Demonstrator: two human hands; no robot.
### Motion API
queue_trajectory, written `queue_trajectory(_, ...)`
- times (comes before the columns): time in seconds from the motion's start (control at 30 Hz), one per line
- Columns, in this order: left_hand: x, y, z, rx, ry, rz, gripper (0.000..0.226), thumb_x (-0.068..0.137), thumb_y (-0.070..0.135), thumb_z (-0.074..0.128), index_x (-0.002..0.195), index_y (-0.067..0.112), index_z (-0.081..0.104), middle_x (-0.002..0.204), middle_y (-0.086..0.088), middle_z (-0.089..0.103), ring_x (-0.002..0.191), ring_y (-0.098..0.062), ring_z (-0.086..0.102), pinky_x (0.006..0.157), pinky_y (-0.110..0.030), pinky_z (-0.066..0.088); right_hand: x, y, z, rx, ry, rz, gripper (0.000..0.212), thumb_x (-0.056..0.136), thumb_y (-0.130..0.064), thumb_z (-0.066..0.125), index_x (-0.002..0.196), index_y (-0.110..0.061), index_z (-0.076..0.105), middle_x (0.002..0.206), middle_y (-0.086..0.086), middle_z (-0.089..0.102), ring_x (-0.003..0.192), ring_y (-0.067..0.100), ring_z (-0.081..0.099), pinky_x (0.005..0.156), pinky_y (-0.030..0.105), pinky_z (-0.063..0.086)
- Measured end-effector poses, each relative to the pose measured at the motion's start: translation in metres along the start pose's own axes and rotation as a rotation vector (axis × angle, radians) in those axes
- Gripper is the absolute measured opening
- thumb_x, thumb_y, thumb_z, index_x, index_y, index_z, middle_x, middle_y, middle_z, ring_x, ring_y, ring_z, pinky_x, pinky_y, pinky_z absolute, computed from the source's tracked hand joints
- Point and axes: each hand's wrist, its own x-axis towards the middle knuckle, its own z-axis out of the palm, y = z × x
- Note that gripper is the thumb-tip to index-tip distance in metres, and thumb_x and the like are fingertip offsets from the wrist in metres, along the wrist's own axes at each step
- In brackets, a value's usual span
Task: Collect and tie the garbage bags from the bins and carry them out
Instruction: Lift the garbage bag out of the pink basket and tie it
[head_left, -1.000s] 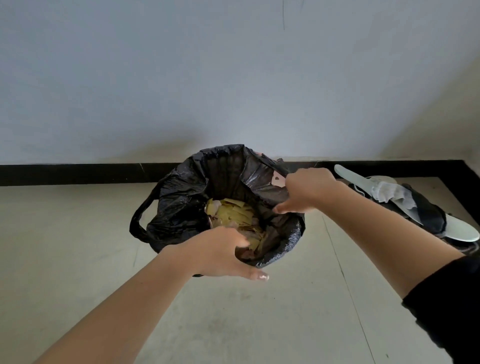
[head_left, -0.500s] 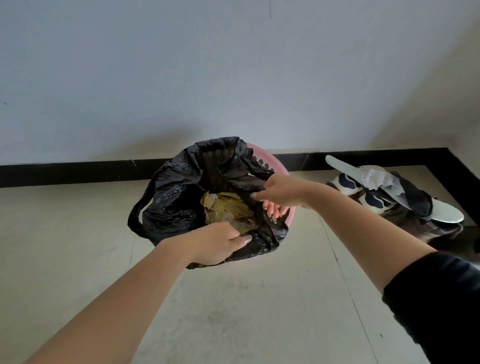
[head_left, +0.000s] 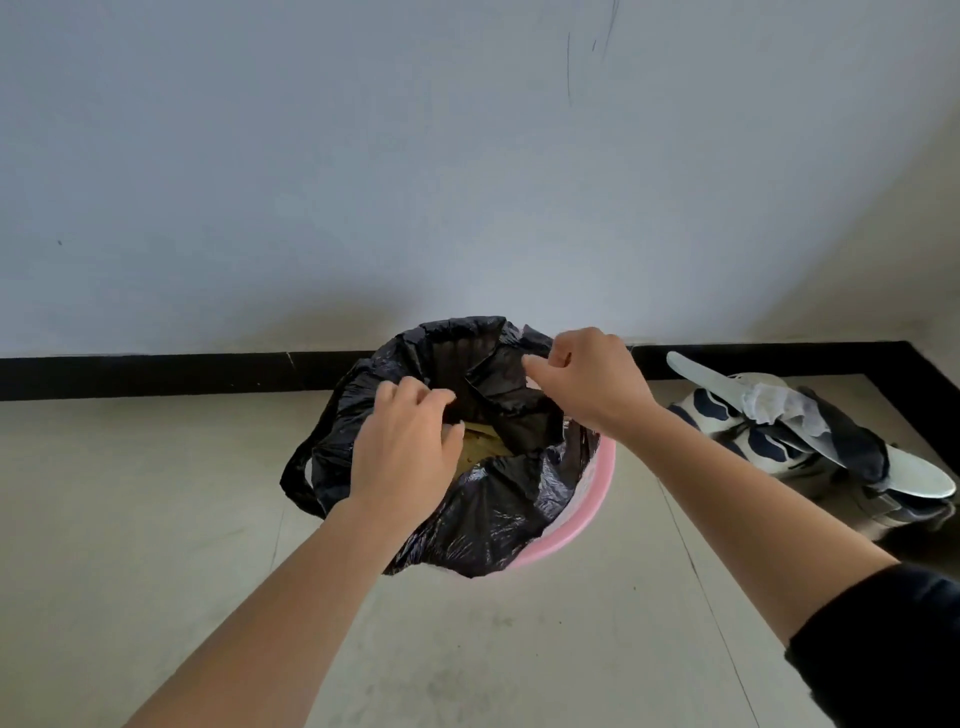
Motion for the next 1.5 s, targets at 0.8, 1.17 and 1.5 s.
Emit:
queue_trajectory(0.8,-0.007,-0.058,-0.036,0.026,-0.497,-0.422,0.034,0.101,0.022,0.038,0.068,0.016,0.036,0.064,0.0,0.041,0.059,-0.017,0.043,0.06,-0.029,0.035,0.086,-0.025,0.068,-0.448,-0.001,-0.168,0.024,0.085,0.007,0.045,0.089,-0.015,0.054,0.092,0.008,0.066,0.084,0.03,0.057,0.085,0.033,0.034)
queue_trajectory(1.17,0.0,-0.027,-0.054,0.286,-0.241,-0.36,0.017,0.094,0.015,0.056,0.081,0.015,0.046,0.074,-0.002,0.049,0.067,-0.02,0.049,0.059,-0.029,0.04,0.058,-0.035,0.071,-0.116,-0.165,-0.386,0.017,0.09,0.002,0.047,0.093,-0.008,0.06,0.097,0.006,0.065,0.087,0.025,0.058,0.067,0.031,0.04)
queue_trajectory(1.5,-0.003,-0.008,-0.029,-0.104,-0.258,-0.085,0.014,0.091,0.028,0.061,0.097,0.023,0.073,0.093,0.001,0.072,0.084,-0.02,0.066,0.069,-0.032,0.055,0.039,-0.014,0.044,-0.02,-0.649,-0.232,0.021,0.086,-0.025,0.07,0.104,-0.017,0.065,0.108,-0.001,0.064,0.105,0.018,0.057,0.104,0.036,0.038)
